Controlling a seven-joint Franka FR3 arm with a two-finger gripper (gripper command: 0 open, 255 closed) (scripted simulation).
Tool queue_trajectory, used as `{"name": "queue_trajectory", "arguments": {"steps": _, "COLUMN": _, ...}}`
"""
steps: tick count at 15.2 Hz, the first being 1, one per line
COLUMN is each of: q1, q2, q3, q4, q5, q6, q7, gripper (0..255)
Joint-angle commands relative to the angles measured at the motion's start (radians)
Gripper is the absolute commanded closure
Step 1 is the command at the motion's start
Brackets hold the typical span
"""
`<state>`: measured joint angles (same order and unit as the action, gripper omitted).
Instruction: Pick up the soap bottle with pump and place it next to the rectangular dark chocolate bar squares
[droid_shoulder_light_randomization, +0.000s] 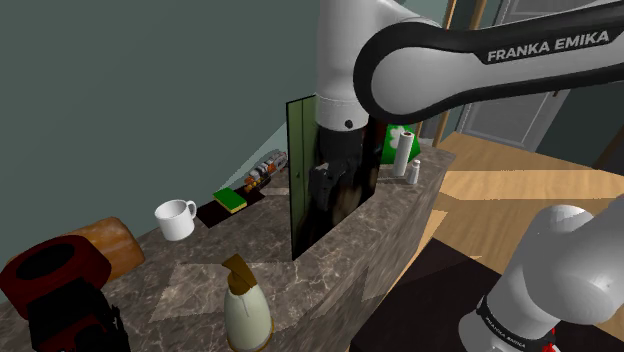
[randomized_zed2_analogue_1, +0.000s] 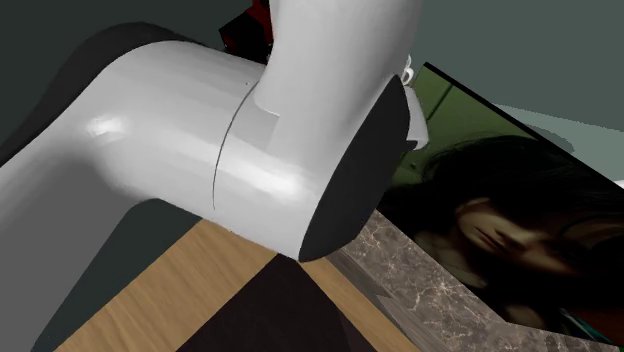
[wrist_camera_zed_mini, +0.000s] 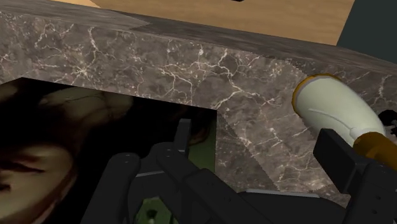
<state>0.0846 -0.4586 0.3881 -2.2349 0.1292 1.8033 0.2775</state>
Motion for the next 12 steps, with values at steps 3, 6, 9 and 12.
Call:
{"name": "queue_trajectory", "arguments": {"steps": 3, "q1": 0.007, "q2": 0.117, "q3": 0.08, "q4": 0.075, "q5": -0.014, "q6": 0.042, "q7": 0.092, "gripper": 0}}
{"name": "queue_trajectory", "arguments": {"steps": 6, "q1": 0.012, "q2": 0.216, "q3": 0.14, "q4": 0.138, "q5": -0.045, "q6": 0.073, "q7": 0.168, "gripper": 0}}
{"name": "queue_trajectory", "arguments": {"steps": 9, "q1": 0.021, "q2": 0.326, "q3": 0.196, "q4": 0.212, "q5": -0.094, "q6": 0.095, "q7": 0.25, "gripper": 0}}
{"name": "queue_trajectory", "arguments": {"steps": 12, "q1": 0.041, "q2": 0.446, "q3": 0.242, "q4": 0.298, "q5": -0.163, "q6": 0.107, "q7": 0.338, "gripper": 0}}
